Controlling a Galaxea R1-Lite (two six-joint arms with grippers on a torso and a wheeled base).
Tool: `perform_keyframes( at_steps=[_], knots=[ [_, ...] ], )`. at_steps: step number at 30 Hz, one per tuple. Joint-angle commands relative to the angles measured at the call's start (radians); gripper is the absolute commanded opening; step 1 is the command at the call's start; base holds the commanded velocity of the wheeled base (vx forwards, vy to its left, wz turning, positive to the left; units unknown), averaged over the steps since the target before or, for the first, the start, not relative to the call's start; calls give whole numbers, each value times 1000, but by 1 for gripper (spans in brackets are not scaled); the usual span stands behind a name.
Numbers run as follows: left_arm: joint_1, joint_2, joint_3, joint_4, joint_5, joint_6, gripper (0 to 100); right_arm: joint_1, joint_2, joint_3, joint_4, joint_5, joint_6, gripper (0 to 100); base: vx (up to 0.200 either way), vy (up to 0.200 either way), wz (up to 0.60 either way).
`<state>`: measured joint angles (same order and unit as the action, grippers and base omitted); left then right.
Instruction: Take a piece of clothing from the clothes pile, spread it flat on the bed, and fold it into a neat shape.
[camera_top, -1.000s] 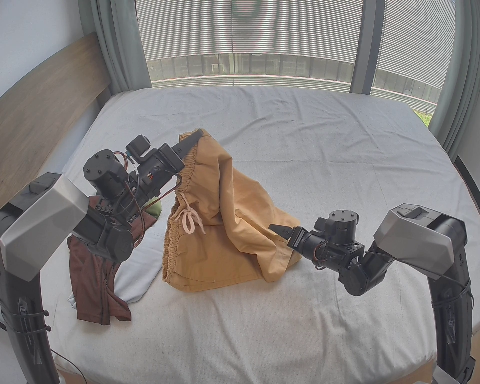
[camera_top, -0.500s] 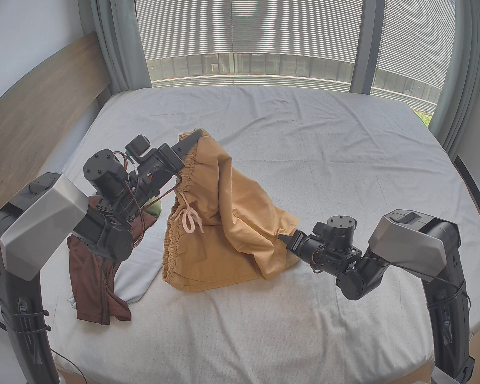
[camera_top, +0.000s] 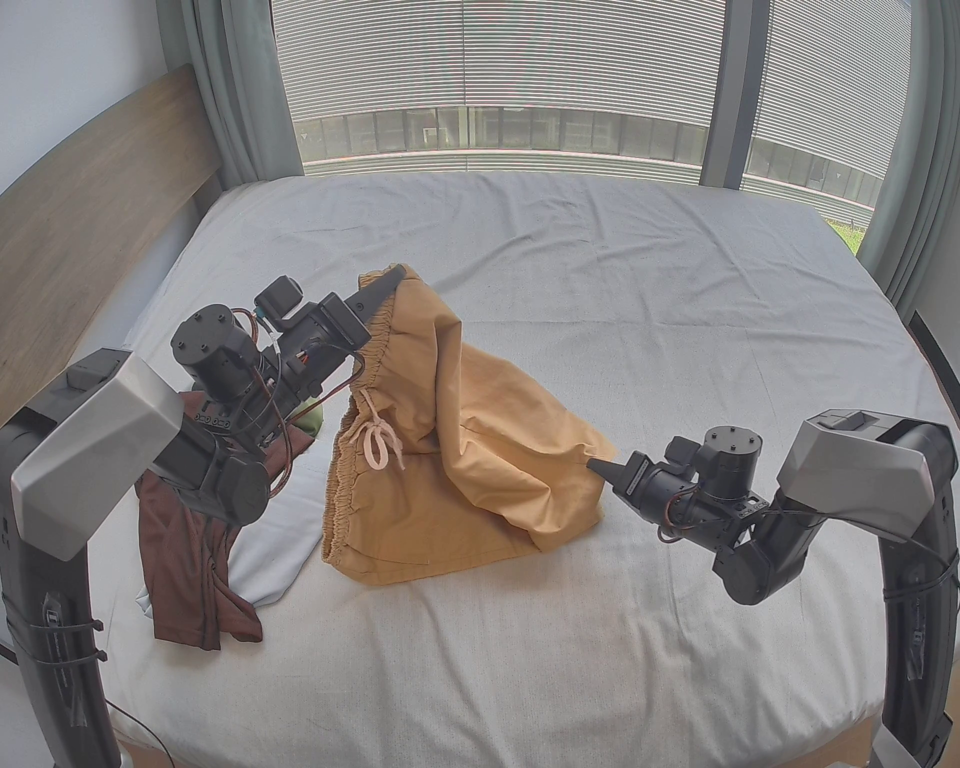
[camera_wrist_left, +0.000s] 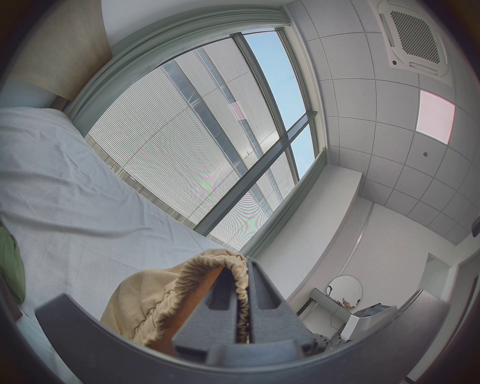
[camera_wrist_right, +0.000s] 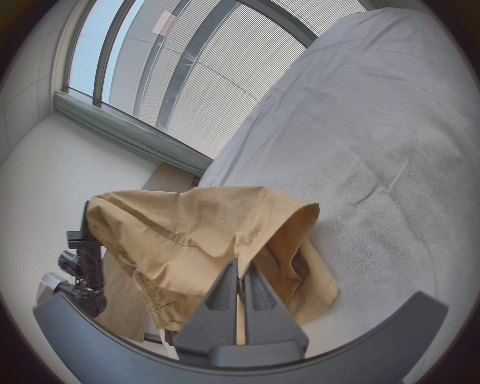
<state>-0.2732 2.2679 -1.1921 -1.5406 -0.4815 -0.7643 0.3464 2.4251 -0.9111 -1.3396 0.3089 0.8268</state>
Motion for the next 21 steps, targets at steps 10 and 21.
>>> perform_keyframes(
  at_steps=[10, 21],
  knots=[
    [14, 36, -21, -1, 1, 6, 0, -18, 78, 0, -113, 96, 0, 0, 0, 0, 0],
    [12, 32, -21, -1, 1, 8, 0, -7, 98, -84, -125, 96, 0, 100, 0, 0, 0]
  ],
)
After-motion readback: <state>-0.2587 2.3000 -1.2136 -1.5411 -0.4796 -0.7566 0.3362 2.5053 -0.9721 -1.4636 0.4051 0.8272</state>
